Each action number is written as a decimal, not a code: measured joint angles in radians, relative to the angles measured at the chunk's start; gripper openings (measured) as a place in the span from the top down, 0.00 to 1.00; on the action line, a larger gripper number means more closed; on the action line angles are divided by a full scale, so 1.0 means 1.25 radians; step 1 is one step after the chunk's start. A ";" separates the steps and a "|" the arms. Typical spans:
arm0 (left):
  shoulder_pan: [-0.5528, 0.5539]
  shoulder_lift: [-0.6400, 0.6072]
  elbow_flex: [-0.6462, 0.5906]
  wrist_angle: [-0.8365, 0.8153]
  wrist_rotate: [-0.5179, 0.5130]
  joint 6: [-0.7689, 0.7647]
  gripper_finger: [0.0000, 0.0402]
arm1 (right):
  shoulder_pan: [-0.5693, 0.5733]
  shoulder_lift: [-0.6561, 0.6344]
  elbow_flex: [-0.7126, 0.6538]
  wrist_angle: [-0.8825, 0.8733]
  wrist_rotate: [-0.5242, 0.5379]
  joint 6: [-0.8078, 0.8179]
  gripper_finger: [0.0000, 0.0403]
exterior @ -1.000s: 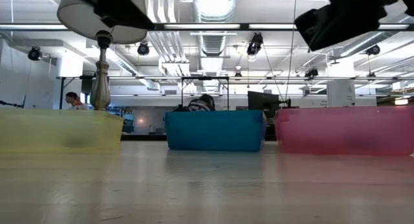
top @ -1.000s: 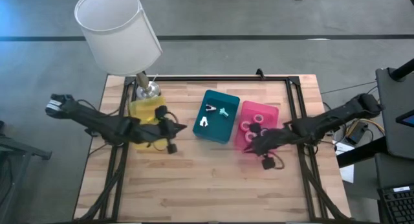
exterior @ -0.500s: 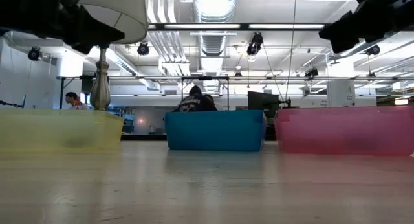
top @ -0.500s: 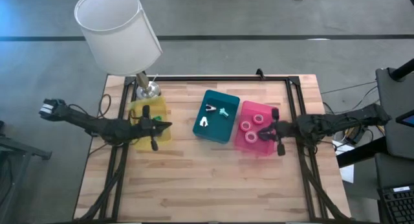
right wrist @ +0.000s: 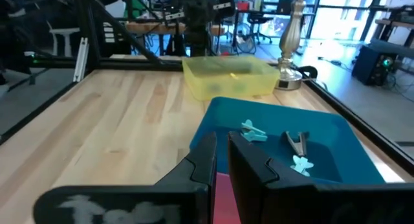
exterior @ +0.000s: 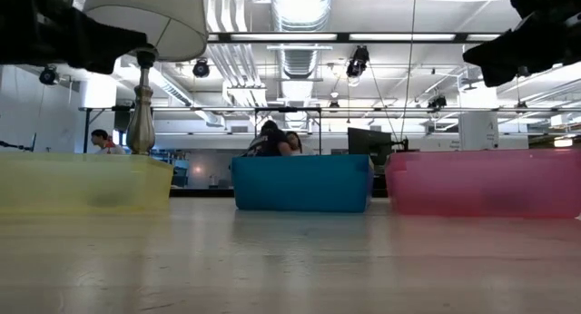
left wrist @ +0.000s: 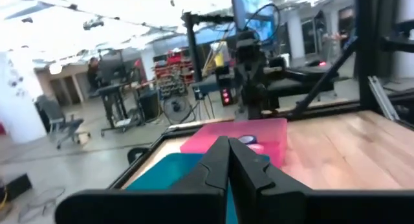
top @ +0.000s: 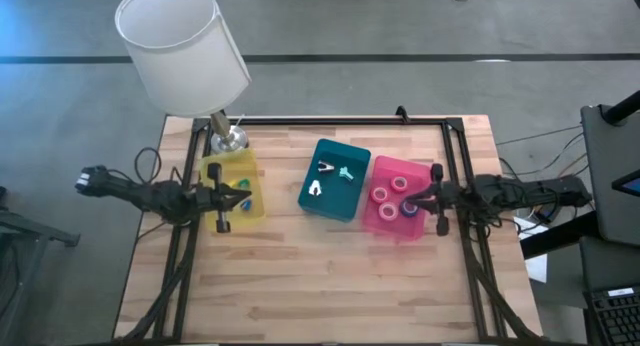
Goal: Pick and place Stapler, Stapler remover, tape
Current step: Return to Home Position
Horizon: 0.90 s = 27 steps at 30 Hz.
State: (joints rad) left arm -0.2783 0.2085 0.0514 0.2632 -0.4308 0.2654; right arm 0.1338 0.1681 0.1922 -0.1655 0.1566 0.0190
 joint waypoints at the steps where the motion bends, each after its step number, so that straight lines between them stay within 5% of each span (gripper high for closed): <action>1: 0.000 -0.015 -0.009 -0.001 0.008 0.013 0.98 | 0.000 -0.012 -0.003 -0.010 0.000 -0.003 0.92; 11: 0.000 -0.130 -0.034 -0.132 0.018 -0.006 0.97 | 0.000 -0.067 -0.008 -0.032 0.001 -0.053 0.92; 27: 0.000 -0.133 -0.034 -0.162 0.020 -0.050 0.97 | 0.000 -0.064 -0.008 -0.032 0.001 0.020 0.92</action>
State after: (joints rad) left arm -0.2779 0.0422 0.0086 0.0601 -0.4057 0.2023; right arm 0.1341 0.0879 0.1825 -0.2058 0.1574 0.0438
